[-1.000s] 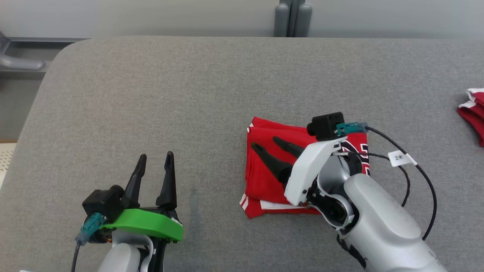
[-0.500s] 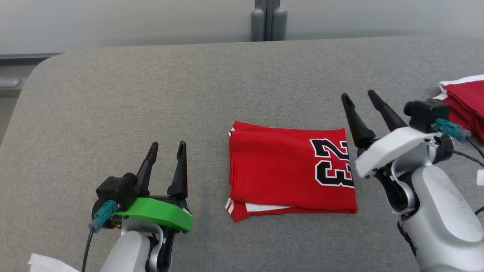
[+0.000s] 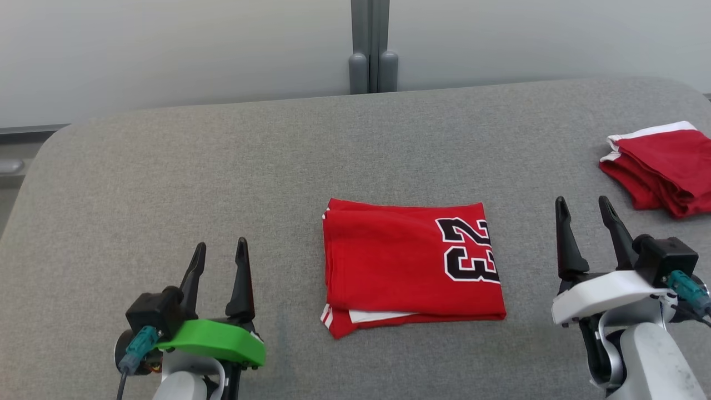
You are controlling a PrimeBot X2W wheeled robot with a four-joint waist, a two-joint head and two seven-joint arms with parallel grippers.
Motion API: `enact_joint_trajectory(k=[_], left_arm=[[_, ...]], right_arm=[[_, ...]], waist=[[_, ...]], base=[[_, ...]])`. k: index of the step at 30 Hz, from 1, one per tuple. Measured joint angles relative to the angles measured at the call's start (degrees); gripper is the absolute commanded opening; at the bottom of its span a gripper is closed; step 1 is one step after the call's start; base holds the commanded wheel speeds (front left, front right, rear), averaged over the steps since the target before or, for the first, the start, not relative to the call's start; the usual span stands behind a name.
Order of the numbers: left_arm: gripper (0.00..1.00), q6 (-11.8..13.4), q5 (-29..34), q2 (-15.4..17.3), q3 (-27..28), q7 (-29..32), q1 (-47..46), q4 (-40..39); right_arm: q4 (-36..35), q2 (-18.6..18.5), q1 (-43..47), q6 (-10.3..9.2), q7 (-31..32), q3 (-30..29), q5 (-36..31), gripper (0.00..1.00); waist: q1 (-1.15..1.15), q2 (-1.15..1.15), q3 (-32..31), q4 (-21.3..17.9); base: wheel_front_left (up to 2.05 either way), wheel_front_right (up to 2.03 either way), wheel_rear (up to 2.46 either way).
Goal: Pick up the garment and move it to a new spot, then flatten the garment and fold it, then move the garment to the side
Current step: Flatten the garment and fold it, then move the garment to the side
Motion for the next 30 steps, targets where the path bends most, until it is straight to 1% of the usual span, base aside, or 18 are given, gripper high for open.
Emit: enact_joint_trajectory(k=[2,9,19,30], left_arm=[[1.0,0.0,0.9,-0.2,0.8,0.0,1.4,-0.4],[1.0,-0.4,3.4,-0.7,2.4,0.0,4.3,-0.9],[1.0,-1.0,4.4,-1.0,2.9,0.0,4.7,-0.2],[1.0,-1.2,4.4,-1.1,3.1,0.0,4.7,-0.1]], right_arm=[[-1.1,0.8,1.7,0.0,-0.5,-0.3,-2.0,1.0],[-2.1,2.5,5.3,0.0,-1.0,0.8,-2.9,1.0],[-1.6,2.6,5.9,0.0,-1.5,1.9,-1.1,1.0],[-0.7,2.6,5.9,0.0,-1.6,2.0,-1.1,1.0]], waist=[[0.0,0.0,-0.5,-0.1],[0.0,0.0,-1.0,-0.5],[0.0,0.0,-1.0,-0.1],[0.0,0.0,-0.5,0.0]], base=[[0.0,0.0,0.0],[0.0,0.0,0.0],[0.0,0.0,0.0],[0.0,0.0,0.0]])
